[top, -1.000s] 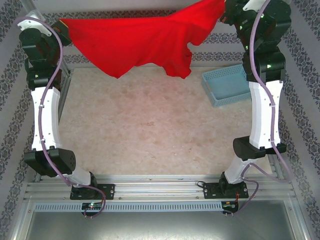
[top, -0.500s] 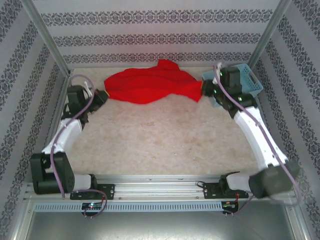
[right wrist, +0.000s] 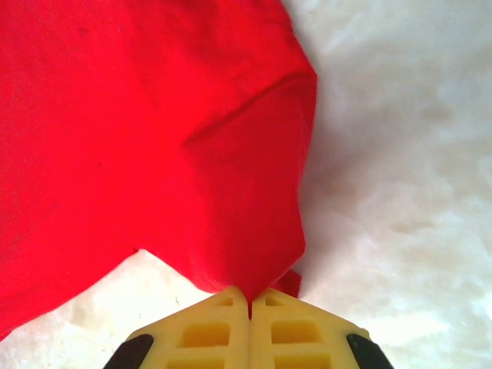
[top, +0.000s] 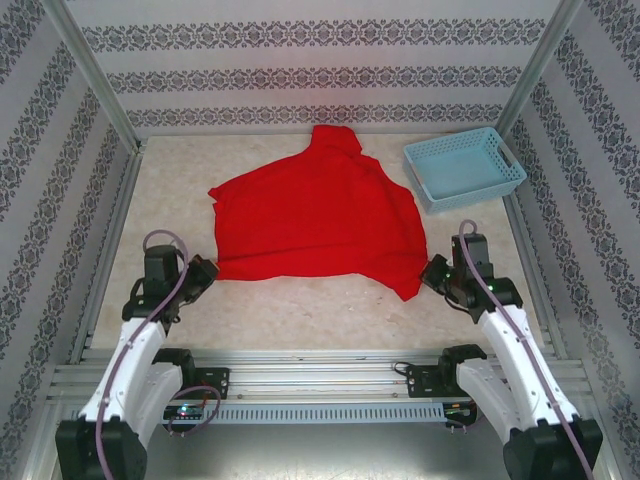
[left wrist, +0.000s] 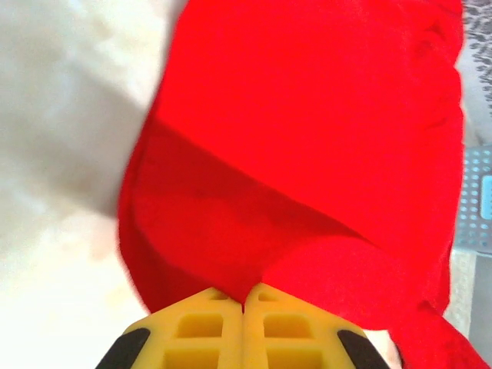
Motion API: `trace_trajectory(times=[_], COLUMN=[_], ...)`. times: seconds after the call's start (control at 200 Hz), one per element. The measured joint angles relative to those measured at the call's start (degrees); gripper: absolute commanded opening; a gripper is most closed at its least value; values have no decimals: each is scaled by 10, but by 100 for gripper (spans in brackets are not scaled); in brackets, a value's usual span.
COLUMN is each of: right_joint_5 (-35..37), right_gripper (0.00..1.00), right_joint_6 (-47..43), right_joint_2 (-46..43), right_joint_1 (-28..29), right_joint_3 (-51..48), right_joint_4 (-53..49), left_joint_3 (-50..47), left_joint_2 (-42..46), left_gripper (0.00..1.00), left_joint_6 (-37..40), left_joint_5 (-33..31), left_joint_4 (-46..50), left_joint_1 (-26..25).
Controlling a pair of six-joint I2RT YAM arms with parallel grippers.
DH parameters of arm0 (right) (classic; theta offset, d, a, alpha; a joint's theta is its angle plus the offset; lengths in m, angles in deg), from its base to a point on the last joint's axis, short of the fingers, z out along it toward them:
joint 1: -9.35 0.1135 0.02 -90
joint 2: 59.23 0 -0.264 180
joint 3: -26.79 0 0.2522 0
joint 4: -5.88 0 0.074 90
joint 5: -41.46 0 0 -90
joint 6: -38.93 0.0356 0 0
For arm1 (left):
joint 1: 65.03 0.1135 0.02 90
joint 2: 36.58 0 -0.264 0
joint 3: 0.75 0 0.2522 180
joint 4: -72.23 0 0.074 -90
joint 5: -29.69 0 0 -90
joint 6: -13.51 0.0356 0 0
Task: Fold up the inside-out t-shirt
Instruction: Flatten out the T-shirt at the center of the table, then fold the T-shirt at the center of the table.
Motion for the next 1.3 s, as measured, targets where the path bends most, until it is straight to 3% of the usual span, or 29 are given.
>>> trace_trajectory(times=[0.345,0.515,0.659,0.804,1.004,1.299], right_joint_5=[26,25,27,60,136,183], right_gripper=[0,0,0,0,0,0], right_joint_6=[49,75,77,63,17,-62], right_joint_2=[-123,-174,-169,-99,55,312], right_joint_1=[0,0,12,57,150,164], right_joint_3=[-9,-28,-40,-9,112,302], right_joint_4=[-106,-146,-159,-157,-119,-37], left_joint_3=[-11,-35,-70,-67,-23,31], left_joint_2=[247,274,246,173,100,-53], left_gripper=[0,4,4,4,7,7], left_joint_6=[-59,-80,-91,-91,-78,-68], left_joint_5=[-115,-122,-112,-110,-118,-149], left_joint_4=[177,224,226,221,180,68], left_joint_1=[0,0,0,0,0,0])
